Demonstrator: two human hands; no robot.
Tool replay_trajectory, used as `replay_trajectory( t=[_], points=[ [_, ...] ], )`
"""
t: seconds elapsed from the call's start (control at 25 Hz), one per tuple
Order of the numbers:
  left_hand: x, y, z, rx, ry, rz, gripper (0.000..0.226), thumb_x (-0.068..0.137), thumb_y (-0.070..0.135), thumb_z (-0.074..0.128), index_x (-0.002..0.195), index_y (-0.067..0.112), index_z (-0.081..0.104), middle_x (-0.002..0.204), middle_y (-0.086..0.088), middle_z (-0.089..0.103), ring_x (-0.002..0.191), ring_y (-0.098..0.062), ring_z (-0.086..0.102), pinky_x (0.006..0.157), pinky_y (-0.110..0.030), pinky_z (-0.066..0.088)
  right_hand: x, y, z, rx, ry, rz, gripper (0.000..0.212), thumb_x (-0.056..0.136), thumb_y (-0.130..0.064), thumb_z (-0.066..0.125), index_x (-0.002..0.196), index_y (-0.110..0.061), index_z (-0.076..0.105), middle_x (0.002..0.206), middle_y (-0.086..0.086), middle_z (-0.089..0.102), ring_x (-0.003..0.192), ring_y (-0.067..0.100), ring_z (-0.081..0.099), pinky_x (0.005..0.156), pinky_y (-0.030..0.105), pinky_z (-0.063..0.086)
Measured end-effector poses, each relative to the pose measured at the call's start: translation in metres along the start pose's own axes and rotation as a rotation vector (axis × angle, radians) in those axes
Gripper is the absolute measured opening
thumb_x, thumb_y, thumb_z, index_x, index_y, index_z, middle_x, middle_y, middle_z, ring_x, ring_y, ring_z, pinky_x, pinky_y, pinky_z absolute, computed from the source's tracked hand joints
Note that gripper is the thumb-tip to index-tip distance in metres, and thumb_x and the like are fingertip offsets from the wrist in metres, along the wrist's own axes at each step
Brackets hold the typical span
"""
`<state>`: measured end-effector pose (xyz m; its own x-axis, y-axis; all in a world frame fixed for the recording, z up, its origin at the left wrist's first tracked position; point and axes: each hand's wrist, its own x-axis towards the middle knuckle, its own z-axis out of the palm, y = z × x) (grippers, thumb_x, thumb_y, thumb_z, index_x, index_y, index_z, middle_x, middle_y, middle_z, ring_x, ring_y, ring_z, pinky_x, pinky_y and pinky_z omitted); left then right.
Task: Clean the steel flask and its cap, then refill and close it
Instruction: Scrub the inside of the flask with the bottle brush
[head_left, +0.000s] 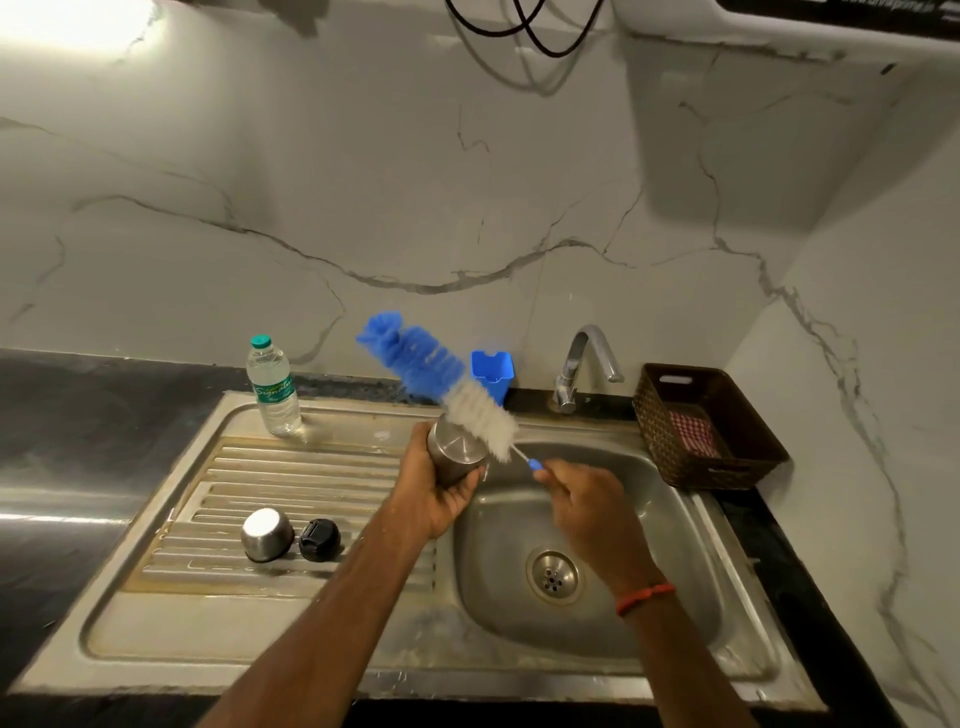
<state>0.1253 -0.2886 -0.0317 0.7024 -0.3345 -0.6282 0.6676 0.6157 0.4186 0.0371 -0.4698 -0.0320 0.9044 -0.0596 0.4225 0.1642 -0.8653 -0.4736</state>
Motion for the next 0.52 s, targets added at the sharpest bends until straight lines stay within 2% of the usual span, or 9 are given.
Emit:
replay_trajectory(
  t=[0.08, 0.12, 0.2, 0.24, 0.32, 0.36, 0.44, 0.52],
  points=[
    [-0.001, -0.008, 0.005, 0.040, 0.006, -0.021, 0.068, 0.085, 0.058, 0.069, 0.124, 0.002, 0.064, 0.114, -0.023, 0.073, 0.099, -0.030, 0.073, 0.060, -0.031, 0.064, 0.012, -0.018, 0.008, 0.007, 0.004, -0.050, 0.022, 0.101, -0.025, 0.055, 0.095, -0.011, 0.072, 0.066, 0.002, 0.063, 0.058, 0.014, 0.055, 0.059, 0.026, 0.042],
    [-0.001, -0.011, 0.006, 0.034, 0.000, -0.032, 0.067, 0.088, 0.059, 0.066, 0.125, 0.003, 0.064, 0.110, -0.023, 0.073, 0.092, -0.029, 0.074, 0.057, -0.031, 0.063, 0.010, -0.025, 0.013, 0.013, -0.014, -0.084, 0.021, 0.099, -0.023, 0.056, 0.095, -0.010, 0.072, 0.068, 0.004, 0.065, 0.059, 0.014, 0.055, 0.061, 0.022, 0.039],
    [-0.004, -0.011, 0.004, -0.020, -0.011, -0.042, 0.062, 0.093, 0.056, 0.061, 0.127, 0.004, 0.063, 0.096, -0.021, 0.074, 0.075, -0.027, 0.074, 0.048, -0.030, 0.061, -0.005, -0.023, 0.006, 0.076, -0.065, -0.101, 0.028, 0.099, -0.031, 0.053, 0.095, -0.011, 0.073, 0.069, 0.001, 0.065, 0.060, 0.011, 0.053, 0.060, 0.020, 0.037],
    [-0.004, -0.008, 0.001, -0.039, -0.024, -0.044, 0.060, 0.092, 0.055, 0.063, 0.126, 0.005, 0.063, 0.095, -0.021, 0.075, 0.074, -0.027, 0.075, 0.048, -0.030, 0.060, -0.013, -0.013, -0.003, 0.097, -0.100, -0.058, 0.033, 0.100, -0.036, 0.050, 0.096, -0.012, 0.073, 0.068, -0.002, 0.064, 0.058, 0.011, 0.052, 0.059, 0.024, 0.041],
    [-0.001, -0.004, -0.001, 0.000, -0.026, -0.028, 0.064, 0.085, 0.054, 0.071, 0.124, 0.004, 0.064, 0.110, -0.022, 0.074, 0.089, -0.028, 0.076, 0.050, -0.031, 0.061, -0.015, 0.008, -0.021, 0.091, -0.129, 0.074, 0.032, 0.102, -0.035, 0.050, 0.094, -0.011, 0.071, 0.064, -0.003, 0.060, 0.054, 0.010, 0.050, 0.058, 0.039, 0.047],
    [0.000, -0.004, -0.001, 0.035, -0.011, -0.020, 0.067, 0.082, 0.054, 0.074, 0.125, 0.003, 0.064, 0.117, -0.022, 0.072, 0.096, -0.028, 0.074, 0.051, -0.031, 0.062, -0.010, 0.011, -0.022, 0.057, -0.093, 0.089, 0.031, 0.102, -0.032, 0.052, 0.092, -0.010, 0.070, 0.062, -0.003, 0.057, 0.054, 0.011, 0.049, 0.057, 0.042, 0.047],
    [-0.001, -0.009, 0.006, 0.068, -0.016, -0.022, 0.067, 0.082, 0.053, 0.074, 0.125, 0.004, 0.064, 0.121, -0.021, 0.071, 0.095, -0.028, 0.073, 0.055, -0.033, 0.063, 0.002, -0.003, -0.014, 0.024, -0.025, 0.010, 0.033, 0.102, -0.033, 0.051, 0.090, -0.009, 0.071, 0.062, 0.000, 0.059, 0.055, 0.012, 0.049, 0.057, 0.035, 0.044],
    [-0.004, -0.013, 0.010, 0.009, -0.041, -0.026, 0.060, 0.089, 0.054, 0.068, 0.125, 0.005, 0.064, 0.108, -0.021, 0.074, 0.083, -0.027, 0.074, 0.057, -0.032, 0.063, -0.001, -0.019, -0.003, 0.055, -0.060, -0.071, 0.042, 0.100, -0.042, 0.046, 0.099, -0.011, 0.073, 0.069, 0.003, 0.066, 0.060, 0.012, 0.055, 0.062, 0.026, 0.042]
  ],
)
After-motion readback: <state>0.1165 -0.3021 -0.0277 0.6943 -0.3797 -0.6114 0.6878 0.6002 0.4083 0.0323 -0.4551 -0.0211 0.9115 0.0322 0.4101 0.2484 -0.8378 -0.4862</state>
